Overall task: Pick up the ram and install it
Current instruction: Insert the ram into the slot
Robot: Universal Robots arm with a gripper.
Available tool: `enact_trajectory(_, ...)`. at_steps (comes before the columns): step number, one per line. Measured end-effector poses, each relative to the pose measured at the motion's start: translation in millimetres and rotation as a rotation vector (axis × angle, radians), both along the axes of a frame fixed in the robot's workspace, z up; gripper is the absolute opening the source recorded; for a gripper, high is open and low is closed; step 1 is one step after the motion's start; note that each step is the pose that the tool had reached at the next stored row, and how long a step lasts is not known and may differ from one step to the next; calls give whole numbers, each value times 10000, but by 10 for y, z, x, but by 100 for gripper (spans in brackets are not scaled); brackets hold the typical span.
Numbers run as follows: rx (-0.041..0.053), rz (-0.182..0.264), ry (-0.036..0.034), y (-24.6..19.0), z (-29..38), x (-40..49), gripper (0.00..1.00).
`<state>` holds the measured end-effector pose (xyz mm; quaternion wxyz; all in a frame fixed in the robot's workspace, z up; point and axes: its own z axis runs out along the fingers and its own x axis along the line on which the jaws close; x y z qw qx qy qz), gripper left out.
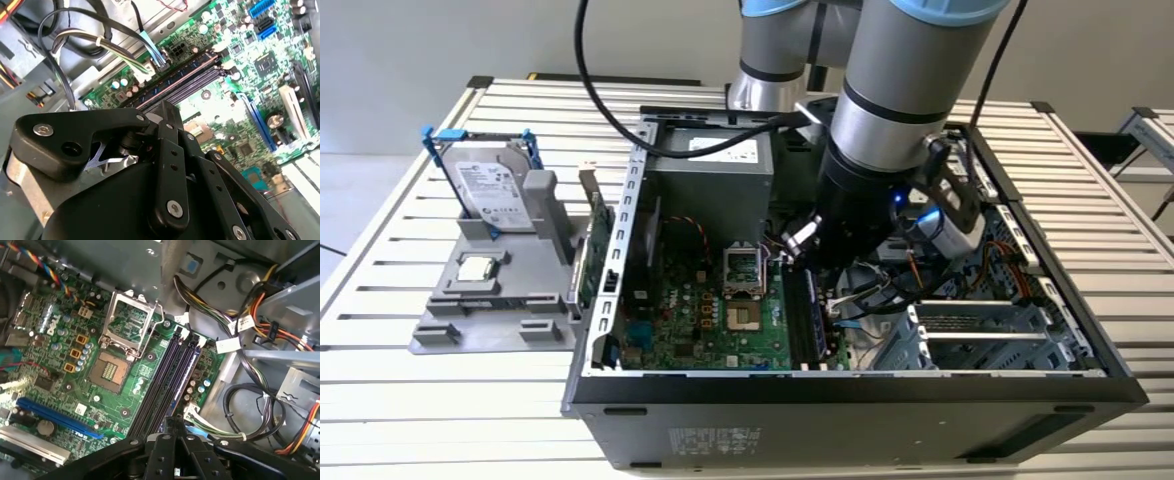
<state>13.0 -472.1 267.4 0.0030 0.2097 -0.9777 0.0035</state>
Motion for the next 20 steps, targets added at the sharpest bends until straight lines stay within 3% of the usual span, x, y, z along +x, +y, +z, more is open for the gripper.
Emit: enact_trajectory(20,0,2807,0,2,-2,0,0)
